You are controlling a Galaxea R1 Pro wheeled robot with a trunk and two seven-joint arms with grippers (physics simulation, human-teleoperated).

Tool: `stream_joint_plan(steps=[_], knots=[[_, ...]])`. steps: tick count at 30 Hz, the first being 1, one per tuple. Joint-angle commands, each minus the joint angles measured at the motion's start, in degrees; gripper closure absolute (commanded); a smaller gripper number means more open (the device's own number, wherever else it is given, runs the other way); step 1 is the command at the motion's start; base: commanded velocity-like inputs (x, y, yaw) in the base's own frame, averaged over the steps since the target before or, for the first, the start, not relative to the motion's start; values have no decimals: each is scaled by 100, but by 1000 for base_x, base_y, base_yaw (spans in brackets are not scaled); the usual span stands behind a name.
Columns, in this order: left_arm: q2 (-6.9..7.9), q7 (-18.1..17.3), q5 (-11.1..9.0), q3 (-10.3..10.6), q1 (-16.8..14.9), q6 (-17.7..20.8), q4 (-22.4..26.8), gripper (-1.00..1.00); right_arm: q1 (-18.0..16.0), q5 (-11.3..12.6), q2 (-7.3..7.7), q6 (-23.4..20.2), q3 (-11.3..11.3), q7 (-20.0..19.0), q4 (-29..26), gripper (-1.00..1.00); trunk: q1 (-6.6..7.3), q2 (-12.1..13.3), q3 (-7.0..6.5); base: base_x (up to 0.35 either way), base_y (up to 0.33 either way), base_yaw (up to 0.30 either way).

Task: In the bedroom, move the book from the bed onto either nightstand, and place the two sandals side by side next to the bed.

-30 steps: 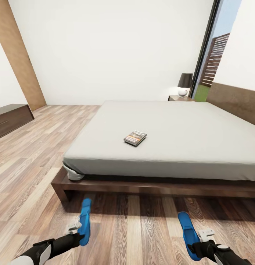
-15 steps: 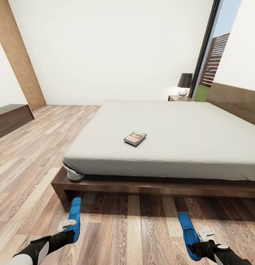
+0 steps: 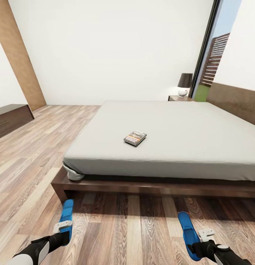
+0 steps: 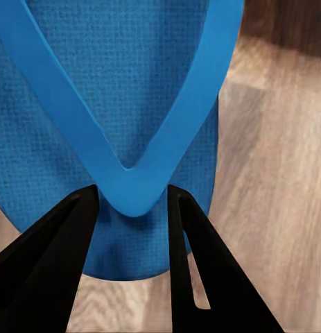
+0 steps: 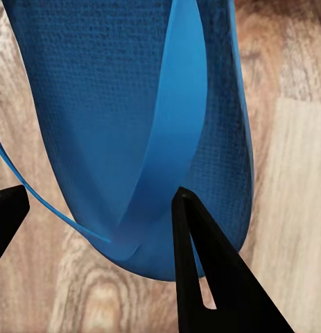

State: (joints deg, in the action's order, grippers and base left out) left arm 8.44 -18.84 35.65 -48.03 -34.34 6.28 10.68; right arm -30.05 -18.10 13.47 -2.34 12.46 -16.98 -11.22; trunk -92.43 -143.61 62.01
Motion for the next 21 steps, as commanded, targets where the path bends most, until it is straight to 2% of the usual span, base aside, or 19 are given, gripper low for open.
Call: stream_joint_plan(steps=[1,6,21], knots=[[-5,-4,23,-44,-3,40,13,100,-1,-36,-2,-30,55,-60,-11,100,1,-2,5,0,0,0],[-8,54,36,-34,-3,40,13,100,-1,-36,-2,-30,55,-60,-11,100,1,-2,5,0,0,0],[-9,65,47,-31,-3,40,14,100,-1,-36,18,-30,55,-61,-11,100,-37,-22,337,0,0,0]])
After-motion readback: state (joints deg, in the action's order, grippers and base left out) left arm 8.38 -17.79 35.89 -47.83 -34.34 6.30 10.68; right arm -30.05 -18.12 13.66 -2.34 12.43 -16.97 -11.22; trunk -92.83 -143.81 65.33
